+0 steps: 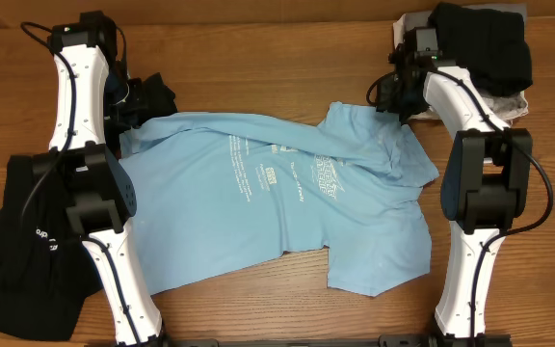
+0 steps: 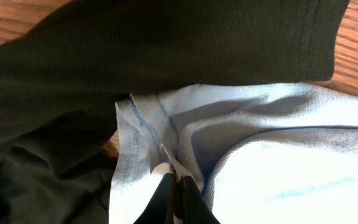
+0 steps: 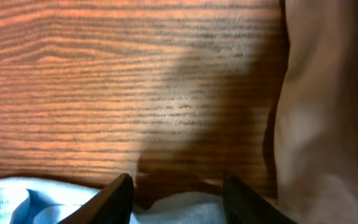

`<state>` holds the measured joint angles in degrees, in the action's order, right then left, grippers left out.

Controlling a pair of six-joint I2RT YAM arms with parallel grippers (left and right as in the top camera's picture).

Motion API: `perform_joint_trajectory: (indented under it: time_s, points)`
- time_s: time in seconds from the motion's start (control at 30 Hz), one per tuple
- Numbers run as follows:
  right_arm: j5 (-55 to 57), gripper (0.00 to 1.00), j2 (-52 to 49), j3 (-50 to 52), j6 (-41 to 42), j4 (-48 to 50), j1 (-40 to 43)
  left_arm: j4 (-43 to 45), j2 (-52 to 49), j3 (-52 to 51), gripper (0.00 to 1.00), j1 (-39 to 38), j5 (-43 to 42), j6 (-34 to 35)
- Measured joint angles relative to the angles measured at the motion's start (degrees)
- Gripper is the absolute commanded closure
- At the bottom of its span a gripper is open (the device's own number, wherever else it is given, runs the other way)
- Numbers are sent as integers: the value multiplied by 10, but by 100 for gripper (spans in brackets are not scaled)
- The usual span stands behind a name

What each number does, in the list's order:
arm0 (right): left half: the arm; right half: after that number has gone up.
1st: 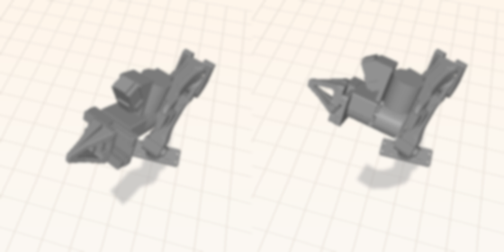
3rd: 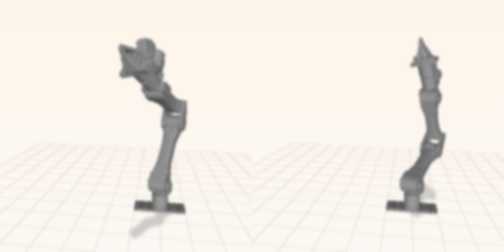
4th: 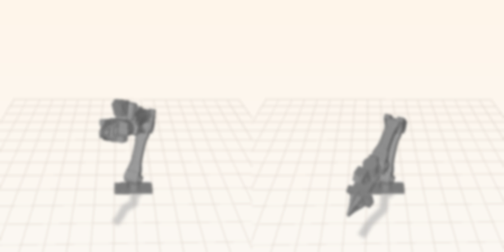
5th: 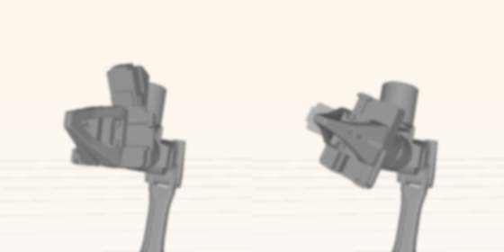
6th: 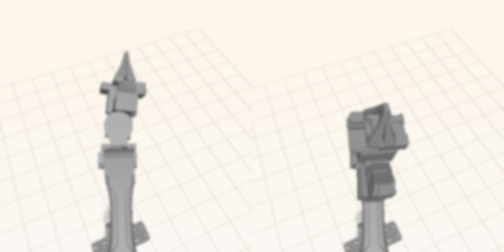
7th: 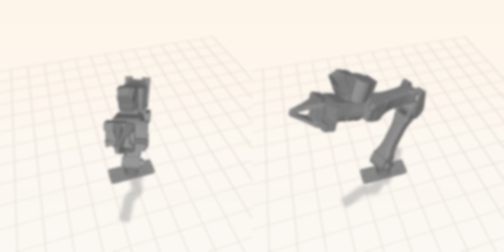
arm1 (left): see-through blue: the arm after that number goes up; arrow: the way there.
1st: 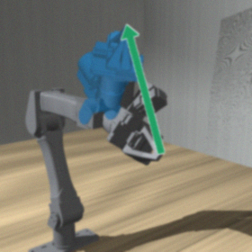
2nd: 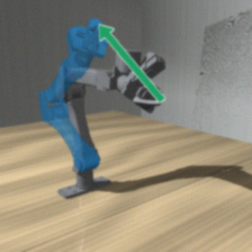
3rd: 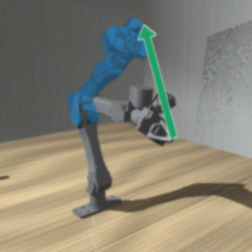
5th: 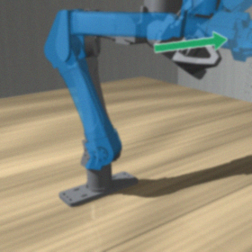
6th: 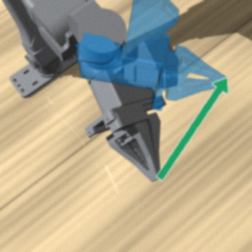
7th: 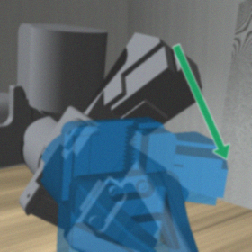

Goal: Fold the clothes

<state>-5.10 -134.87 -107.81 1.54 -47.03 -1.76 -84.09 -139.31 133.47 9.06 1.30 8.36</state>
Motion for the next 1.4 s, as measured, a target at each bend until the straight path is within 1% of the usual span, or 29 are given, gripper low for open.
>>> perform_joint_trajectory:
  time_s: [0.17, 0.33, 0.4, 0.47, 0.5, 0.53, 0.57, 0.63, 0.67, 0.83, 0.97, 1.03, 1.23, 1.4]
  points:
    - [-3, 48, 0, 0, 7, 9, 8, 0, 0, 0, 96, 0, 0, 0]
    - [-16, 48, 0, 0, 11, -5, 16, 0, 0, 0, 96, 0, 0, 0]
    - [-20, 51, 0, 0, 11, -7, 16, 0, 0, 0, 96, 0, 0, 0]
    - [-24, 60, 0, 0, 13, -9, 16, 0, 0, 0, 96, 0, 0, 0]
    - [-28, 70, 0, 0, 14, -11, 17, 0, 0, 0, 96, 0, 0, 0]
    - [-30, 76, 0, 0, 14, -11, 17, 0, 0, 0, 96, 0, 0, 0]
    - [-33, 84, 0, 1, 17, -11, 17, 0, 0, 0, 96, 0, 0, 0]
    - [-36, 94, 0, 1, 18, -11, 18, 1, 0, 0, 96, 0, 0, 0]
    - [-37, 96, 0, 1, 16, -11, 19, 2, 0, 0, 96, 0, 0, 0]
    - [-42, 96, 0, -13, 23, -43, 22, 14, 0, 0, 96, 0, 0, 0]
    - [-45, 96, -1, -92, 27, -112, 35, 7, 0, 24, 96, 0, 0, 0]
    - [-45, 96, -1, -145, 28, -162, 40, -7, -1, 69, 96, 0, 0, 0]
    - [-54, 96, -1, -265, 30, -257, 44, -39, -1, 217, 96, 0, 0, 0]
    - [-85, 96, -1, -294, 46, -299, 43, -53, 0, 271, 96, -1, -4, 0]
